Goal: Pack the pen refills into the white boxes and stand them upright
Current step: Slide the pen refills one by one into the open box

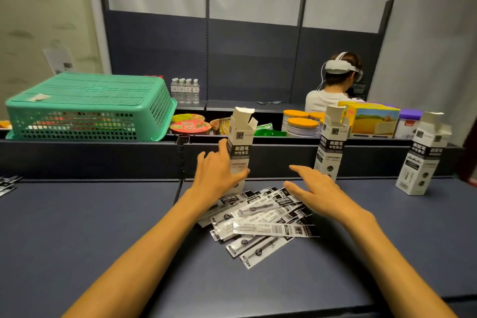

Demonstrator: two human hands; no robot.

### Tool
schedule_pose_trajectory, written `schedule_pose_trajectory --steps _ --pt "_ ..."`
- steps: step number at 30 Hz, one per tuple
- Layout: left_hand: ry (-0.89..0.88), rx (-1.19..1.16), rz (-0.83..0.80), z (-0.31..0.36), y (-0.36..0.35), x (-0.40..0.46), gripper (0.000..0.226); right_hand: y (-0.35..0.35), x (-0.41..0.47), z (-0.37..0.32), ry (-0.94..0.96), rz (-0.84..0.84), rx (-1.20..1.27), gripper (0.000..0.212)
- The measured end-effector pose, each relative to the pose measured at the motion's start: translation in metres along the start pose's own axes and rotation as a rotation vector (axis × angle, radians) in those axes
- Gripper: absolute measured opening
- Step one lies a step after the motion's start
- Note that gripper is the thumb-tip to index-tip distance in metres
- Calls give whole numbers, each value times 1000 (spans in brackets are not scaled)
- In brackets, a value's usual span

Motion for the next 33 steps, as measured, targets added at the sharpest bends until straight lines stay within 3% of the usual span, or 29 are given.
schedule_pose_trajectory --steps 3,6,11,19,33 --pt "-58 -87 53 -1 4 0 73 0 3 1 14 12 1 68" --pt "-100 -133 109 -7 19 -3 78 -1 7 0 43 9 7 66" --pt "-129 -52 195 -27 47 -15 79 -9 18 0 121 -41 21 64" --pt "-86 35 216 -54 49 -32 79 -16 23 4 152 -140 199 27" --pt "-41 -28 214 -58 54 -33 86 -25 27 0 167 -242 233 38"
Point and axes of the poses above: each hand's wrist, its own x-axis towards the middle knuckle, its own y-axis out of the back of the hand, z = x × y, the point moved 1 cm from there along x, towards the middle knuckle, and after that the axes turned 15 degrees about y, right-handed, at the moved point
